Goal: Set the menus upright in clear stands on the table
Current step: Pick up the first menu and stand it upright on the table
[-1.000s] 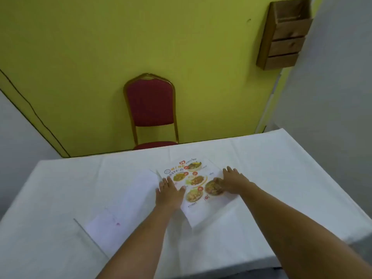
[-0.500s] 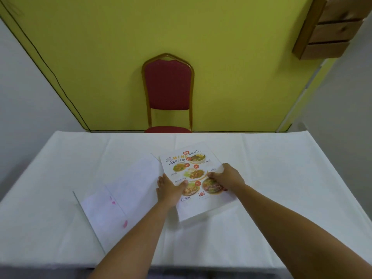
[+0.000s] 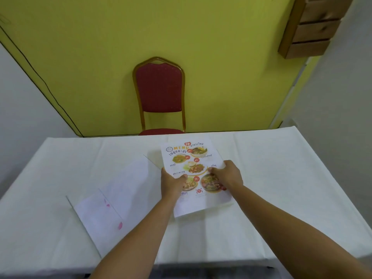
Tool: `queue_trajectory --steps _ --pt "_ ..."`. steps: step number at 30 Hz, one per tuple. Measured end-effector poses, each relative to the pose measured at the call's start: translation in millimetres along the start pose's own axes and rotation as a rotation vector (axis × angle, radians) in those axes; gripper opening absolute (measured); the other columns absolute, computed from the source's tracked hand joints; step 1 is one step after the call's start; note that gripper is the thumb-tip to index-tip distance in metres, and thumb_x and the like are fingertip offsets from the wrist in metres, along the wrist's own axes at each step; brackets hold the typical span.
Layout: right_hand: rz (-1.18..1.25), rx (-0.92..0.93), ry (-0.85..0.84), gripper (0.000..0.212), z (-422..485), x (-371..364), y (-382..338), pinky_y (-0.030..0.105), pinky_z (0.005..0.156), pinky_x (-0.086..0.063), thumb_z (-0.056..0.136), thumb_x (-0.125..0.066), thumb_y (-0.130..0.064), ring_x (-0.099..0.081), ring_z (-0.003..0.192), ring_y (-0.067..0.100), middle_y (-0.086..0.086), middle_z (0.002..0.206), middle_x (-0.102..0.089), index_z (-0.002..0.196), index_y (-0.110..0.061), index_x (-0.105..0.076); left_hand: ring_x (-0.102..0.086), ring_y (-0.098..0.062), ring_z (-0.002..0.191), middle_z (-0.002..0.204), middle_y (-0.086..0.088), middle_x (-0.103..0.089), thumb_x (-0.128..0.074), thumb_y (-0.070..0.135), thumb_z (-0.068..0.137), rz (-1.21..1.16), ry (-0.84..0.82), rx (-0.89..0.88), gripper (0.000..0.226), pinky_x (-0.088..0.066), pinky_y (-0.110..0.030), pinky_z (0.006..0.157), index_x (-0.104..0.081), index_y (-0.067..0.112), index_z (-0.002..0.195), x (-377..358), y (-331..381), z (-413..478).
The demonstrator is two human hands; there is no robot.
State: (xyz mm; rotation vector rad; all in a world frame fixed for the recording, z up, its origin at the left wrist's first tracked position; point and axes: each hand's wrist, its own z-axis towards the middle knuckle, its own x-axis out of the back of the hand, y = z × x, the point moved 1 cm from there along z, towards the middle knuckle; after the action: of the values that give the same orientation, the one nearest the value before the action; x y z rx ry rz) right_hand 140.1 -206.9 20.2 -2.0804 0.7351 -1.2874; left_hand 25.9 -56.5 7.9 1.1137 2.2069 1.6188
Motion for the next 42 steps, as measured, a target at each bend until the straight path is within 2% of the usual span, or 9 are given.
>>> queue_trajectory --steps 3,6,11,18,23,28,34,37,42 --pt "0.105 0.002 0.089 0.049 -6.8 18.6 1.6 0.030 0.060 -0.046 0.079 -0.073 -0.038 -0.062 0.090 0.024 0.003 0.103 -0.064 0.116 -0.014 -0.051 -0.063 -0.023 0.116 0.128 -0.002 -0.063 -0.077 0.011 0.082 0.023 -0.027 -0.130 0.060 -0.056 -0.034 0.086 -0.045 0.017 0.132 -9.9 16.9 -5.6" --pt "0.212 0.013 0.179 0.055 -10.3 36.4 -0.4 0.032 0.071 -0.045 0.080 -0.073 -0.032 -0.062 0.103 0.029 0.009 0.114 -0.064 0.122 -0.010 -0.046 -0.061 -0.020 0.119 0.131 0.000 -0.062 -0.078 0.013 0.081 0.058 -0.033 -0.240 0.064 -0.054 -0.034 0.088 -0.045 0.018 0.135 -23.0 37.7 -9.9" --pt "0.369 0.065 0.338 0.057 -23.0 55.5 3.7 0.039 0.078 -0.051 0.082 -0.071 -0.029 -0.062 0.104 0.030 0.008 0.118 -0.061 0.126 -0.011 -0.038 -0.059 -0.018 0.122 0.136 0.003 -0.058 -0.076 0.010 0.082 0.091 -0.043 -0.359 0.076 -0.053 -0.034 0.092 -0.035 0.019 0.146 -45.8 62.8 -22.9" --pt "0.467 0.155 0.389 0.051 -38.4 45.8 17.9 0.041 0.074 -0.055 0.085 -0.071 -0.023 -0.062 0.092 0.024 0.002 0.108 -0.056 0.118 -0.014 -0.032 -0.060 -0.009 0.113 0.134 0.007 -0.055 -0.067 0.005 0.087 0.046 -0.060 -0.462 0.073 -0.048 -0.008 0.066 -0.030 0.025 0.146 -45.9 58.7 -37.5" --pt "0.494 0.166 0.392 0.047 -43.7 27.6 25.1 0.025 0.064 -0.051 0.088 -0.068 -0.020 -0.062 0.089 0.020 0.000 0.109 -0.056 0.113 -0.020 -0.028 -0.059 -0.009 0.112 0.133 0.006 -0.052 -0.065 0.006 0.089 0.031 -0.046 -0.492 0.068 -0.050 -0.009 0.067 -0.028 0.025 0.142 -42.2 46.6 -34.1" --pt "0.495 0.143 0.412 0.047 -45.3 18.9 27.3 0.024 0.063 -0.051 0.090 -0.067 -0.021 -0.062 0.088 0.018 -0.004 0.108 -0.055 0.119 -0.019 -0.030 -0.054 -0.004 0.105 0.135 0.005 -0.052 -0.067 0.009 0.090 0.094 -0.070 -0.482 0.070 -0.044 -0.003 0.061 -0.026 0.023 0.145 -39.3 39.6 -26.3" --pt "0.496 0.107 0.434 0.047 -44.9 11.3 27.5 0.029 0.065 -0.056 0.090 -0.066 -0.023 -0.065 0.093 0.020 -0.002 0.113 -0.056 0.118 -0.024 -0.029 -0.054 -0.006 0.110 0.137 0.005 -0.051 -0.067 0.019 0.091 0.177 -0.103 -0.468 0.071 -0.049 -0.012 0.068 -0.025 0.025 0.148 -37.4 36.2 -16.3" --pt "0.487 0.096 0.441 0.046 -42.9 9.9 28.0 0.032 0.067 -0.058 0.091 -0.065 -0.025 -0.066 0.094 0.021 0.000 0.116 -0.057 0.119 -0.025 -0.029 -0.055 -0.009 0.117 0.138 0.006 -0.052 -0.067 0.018 0.092 0.180 -0.122 -0.465 0.071 -0.057 -0.025 0.078 -0.025 0.028 0.149 -38.5 31.1 -15.0" --pt "0.423 0.100 0.453 0.047 -44.0 7.3 32.0 0.031 0.067 -0.056 0.093 -0.062 -0.028 -0.066 0.097 0.021 0.000 0.119 -0.057 0.125 -0.023 -0.028 -0.054 -0.014 0.125 0.143 0.005 -0.048 -0.065 0.012 0.092 0.236 -0.131 -0.472 0.079 -0.058 -0.030 0.082 -0.017 0.027 0.153 -37.9 23.2 -11.9"
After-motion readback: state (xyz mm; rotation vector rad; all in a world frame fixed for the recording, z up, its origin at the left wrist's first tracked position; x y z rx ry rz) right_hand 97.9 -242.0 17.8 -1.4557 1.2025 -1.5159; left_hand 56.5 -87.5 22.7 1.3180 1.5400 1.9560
